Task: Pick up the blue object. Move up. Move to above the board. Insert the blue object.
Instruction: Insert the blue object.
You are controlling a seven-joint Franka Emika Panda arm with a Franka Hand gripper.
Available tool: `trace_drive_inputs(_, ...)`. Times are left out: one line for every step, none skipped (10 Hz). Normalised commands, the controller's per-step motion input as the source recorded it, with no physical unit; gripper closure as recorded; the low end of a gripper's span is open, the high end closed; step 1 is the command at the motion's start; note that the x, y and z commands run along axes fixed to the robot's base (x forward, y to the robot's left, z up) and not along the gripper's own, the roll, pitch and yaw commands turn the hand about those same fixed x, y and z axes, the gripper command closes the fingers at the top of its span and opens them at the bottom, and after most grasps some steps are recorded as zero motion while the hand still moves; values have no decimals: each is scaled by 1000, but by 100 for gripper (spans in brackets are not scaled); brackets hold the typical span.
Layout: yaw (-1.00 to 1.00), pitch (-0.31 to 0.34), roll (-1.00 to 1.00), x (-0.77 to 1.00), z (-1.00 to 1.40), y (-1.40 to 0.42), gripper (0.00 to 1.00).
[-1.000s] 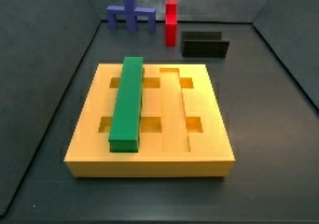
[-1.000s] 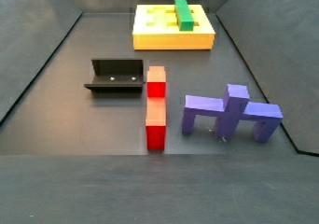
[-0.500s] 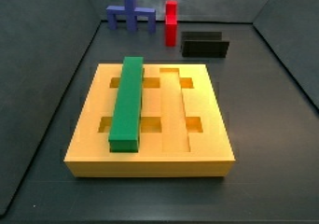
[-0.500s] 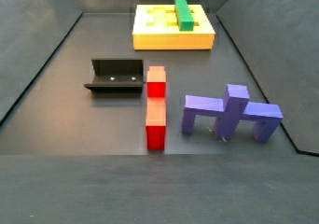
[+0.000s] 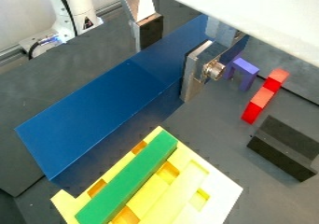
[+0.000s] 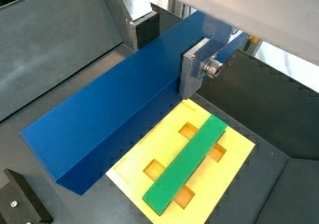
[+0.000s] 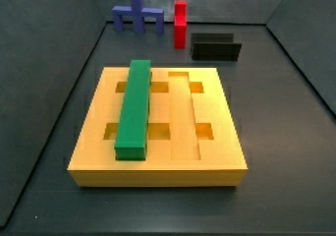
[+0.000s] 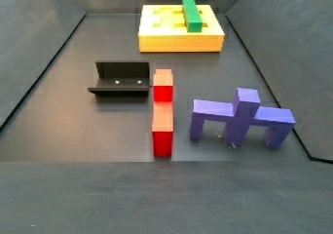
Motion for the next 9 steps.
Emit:
trace_drive_inputs(0, -50, -27, 0, -34, 0, 100)
trace_drive_inputs(0, -50, -26, 0, -29, 0, 100)
trace_drive_inputs(0, -51, -23, 0, -37, 0, 100)
trace_drive_inputs(0, -43, -19, 0, -31, 0, 100)
trace_drive_inputs(0, -23, -4, 0, -6, 0, 100)
trace_drive_inputs(0, 0, 14, 0, 0, -17, 100)
trace_drive_inputs(0, 0, 39, 31, 0, -51, 100)
trace_drive_inputs(0, 0, 46, 11, -14, -51, 100)
trace_drive_inputs(0, 0, 76, 0, -89, -49, 100)
